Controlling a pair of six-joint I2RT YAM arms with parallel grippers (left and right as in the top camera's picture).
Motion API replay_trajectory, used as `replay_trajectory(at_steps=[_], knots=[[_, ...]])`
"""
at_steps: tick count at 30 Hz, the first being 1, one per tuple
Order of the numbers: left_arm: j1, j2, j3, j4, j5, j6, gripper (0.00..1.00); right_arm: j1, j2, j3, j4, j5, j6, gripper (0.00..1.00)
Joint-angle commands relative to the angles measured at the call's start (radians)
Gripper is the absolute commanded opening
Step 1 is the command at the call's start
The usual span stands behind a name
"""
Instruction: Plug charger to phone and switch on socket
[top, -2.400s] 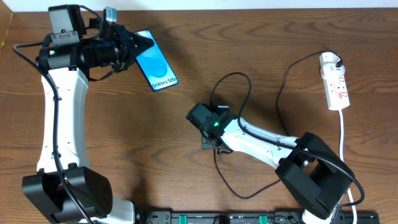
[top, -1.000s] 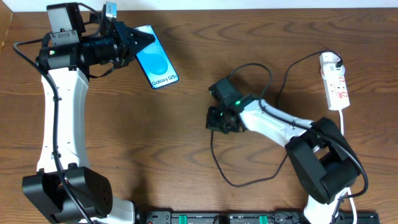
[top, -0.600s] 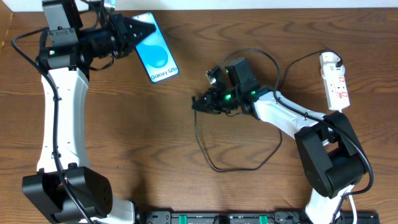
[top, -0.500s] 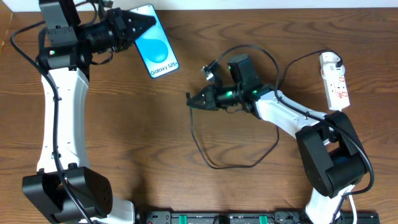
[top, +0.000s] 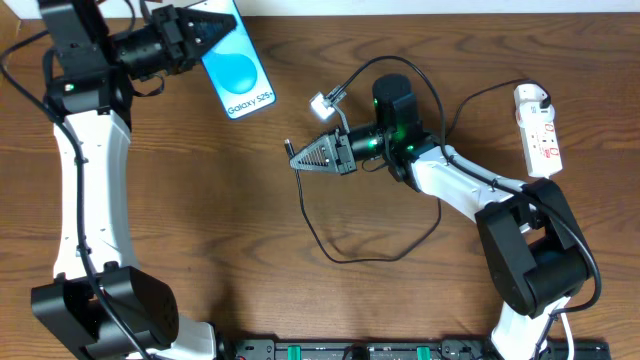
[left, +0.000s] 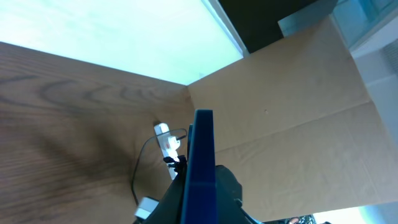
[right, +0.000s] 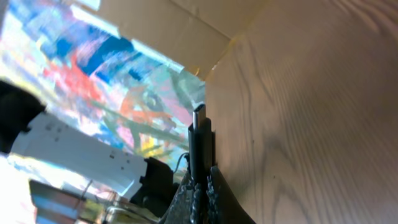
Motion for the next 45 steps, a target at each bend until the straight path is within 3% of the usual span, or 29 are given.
replay_trajectory(at_steps=[1,12,17,31,45], knots=[[0.008,-0.011,0.01,0.013,0.064,0.021,0.07,-0.005,0.008,0.002,0.099,-0.071,0.08,0.01],[0.008,-0.011,0.01,0.029,0.026,0.038,0.08,-0.004,0.008,0.002,0.45,-0.045,0.347,0.01],[0.008,-0.011,0.01,0.031,-0.005,0.051,0.07,0.002,0.008,0.002,0.534,-0.018,0.423,0.01],[-0.021,-0.01,0.01,0.03,-0.072,0.051,0.07,0.027,0.008,0.002,0.597,-0.028,0.427,0.01],[-0.023,0.008,0.01,0.031,-0.063,0.051,0.07,0.008,0.009,0.002,0.59,-0.034,0.321,0.01]])
